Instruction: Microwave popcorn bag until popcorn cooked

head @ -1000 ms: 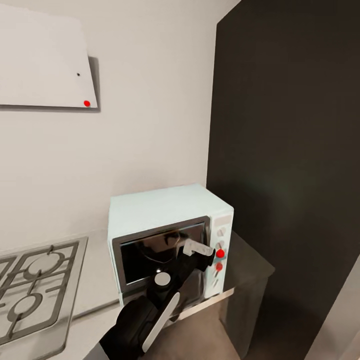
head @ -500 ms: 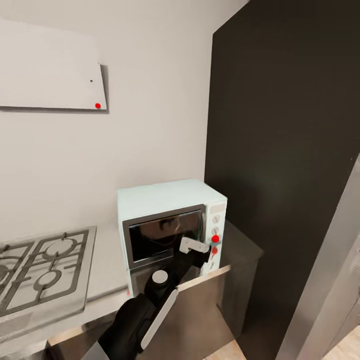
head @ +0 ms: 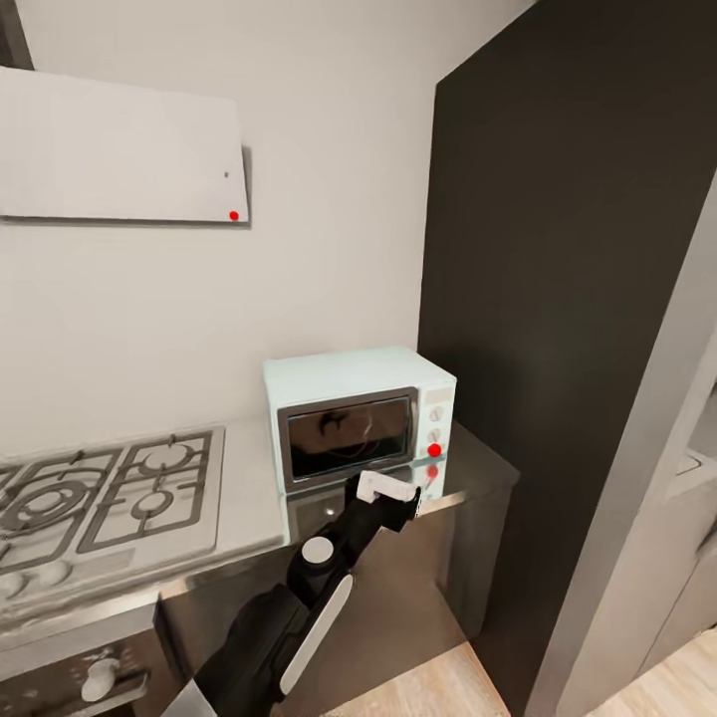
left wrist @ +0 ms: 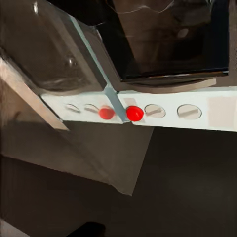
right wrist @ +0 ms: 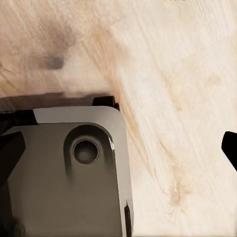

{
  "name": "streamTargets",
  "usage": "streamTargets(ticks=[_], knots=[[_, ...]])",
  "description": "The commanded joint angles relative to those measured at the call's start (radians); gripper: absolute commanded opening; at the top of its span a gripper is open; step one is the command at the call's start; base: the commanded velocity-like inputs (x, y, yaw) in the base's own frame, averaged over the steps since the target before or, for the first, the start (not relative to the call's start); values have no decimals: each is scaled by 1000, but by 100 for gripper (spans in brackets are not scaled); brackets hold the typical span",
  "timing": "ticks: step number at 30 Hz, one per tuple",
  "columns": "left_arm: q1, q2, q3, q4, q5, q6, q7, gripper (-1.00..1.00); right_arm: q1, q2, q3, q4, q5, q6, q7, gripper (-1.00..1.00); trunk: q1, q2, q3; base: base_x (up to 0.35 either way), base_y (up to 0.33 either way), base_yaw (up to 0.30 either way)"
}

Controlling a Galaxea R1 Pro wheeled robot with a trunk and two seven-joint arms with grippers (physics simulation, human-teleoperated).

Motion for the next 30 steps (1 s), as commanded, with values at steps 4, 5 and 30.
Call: streamTargets(ticks=[4,5,30], knots=[[-1,0,4,0,13,3,8,100,-1,-1,-7,3,9,-4,2,100,0,-1,-1,-18,0,268],[-1,0,5,1,12,4,8,100,-1,-1,-6,3,10,-3,2,100,0,-1,-1,-1,0,269],[-1,73,161,21,95,10,4,100,-1,12,-6,3,9,-4,-2,100,0,-1,-1,-11,0,133]])
